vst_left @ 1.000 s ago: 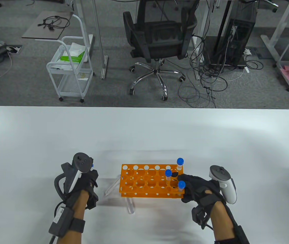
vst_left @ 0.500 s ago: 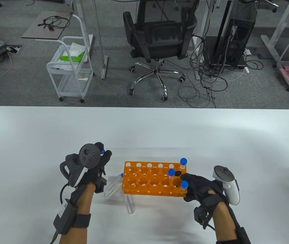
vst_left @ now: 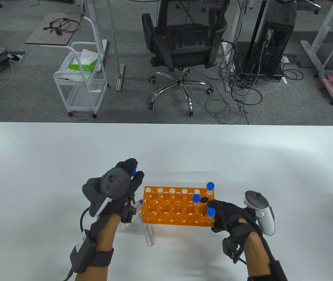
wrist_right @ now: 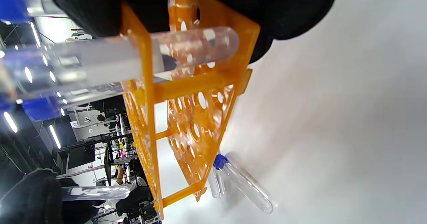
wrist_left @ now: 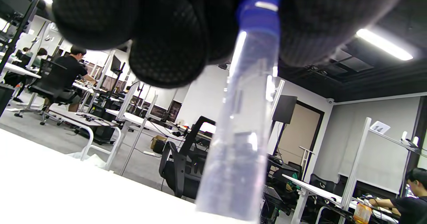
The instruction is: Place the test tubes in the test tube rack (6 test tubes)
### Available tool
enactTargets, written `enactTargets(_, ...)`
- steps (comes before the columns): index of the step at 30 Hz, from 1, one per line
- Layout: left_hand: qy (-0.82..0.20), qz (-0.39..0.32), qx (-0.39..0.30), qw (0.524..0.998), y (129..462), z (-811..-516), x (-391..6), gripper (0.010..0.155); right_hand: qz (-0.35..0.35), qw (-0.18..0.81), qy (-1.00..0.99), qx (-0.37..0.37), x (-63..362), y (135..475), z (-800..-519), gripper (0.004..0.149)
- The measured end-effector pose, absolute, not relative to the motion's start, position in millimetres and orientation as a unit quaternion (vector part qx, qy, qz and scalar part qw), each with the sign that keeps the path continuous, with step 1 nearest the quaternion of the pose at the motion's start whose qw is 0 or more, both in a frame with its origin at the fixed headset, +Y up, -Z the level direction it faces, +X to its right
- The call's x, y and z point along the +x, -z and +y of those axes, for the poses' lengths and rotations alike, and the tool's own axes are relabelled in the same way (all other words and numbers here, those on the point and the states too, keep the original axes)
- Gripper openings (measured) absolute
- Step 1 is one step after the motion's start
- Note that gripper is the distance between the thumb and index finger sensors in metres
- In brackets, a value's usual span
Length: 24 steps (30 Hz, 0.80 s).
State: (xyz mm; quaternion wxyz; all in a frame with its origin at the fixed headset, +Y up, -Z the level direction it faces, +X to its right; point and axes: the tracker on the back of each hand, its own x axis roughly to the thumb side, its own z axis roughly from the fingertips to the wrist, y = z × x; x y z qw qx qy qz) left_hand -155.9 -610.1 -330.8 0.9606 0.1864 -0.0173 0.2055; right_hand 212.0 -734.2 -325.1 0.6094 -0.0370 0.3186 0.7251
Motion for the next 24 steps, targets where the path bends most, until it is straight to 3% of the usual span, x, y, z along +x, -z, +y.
enactTargets(10,-0.202,-0.038,0.242,0.948,319.9,-605.1,-141.2,0.05,0.327,0.612,-0.719,-0.035,210.3,325.8,-736.7,0.049)
enactTargets(24,-0.202,-0.052,0.18,0.961,327.7,-616.7,-126.9,0.052,0.339,0.611,-0.715,-0.03,207.8,326.8,-737.8,0.049)
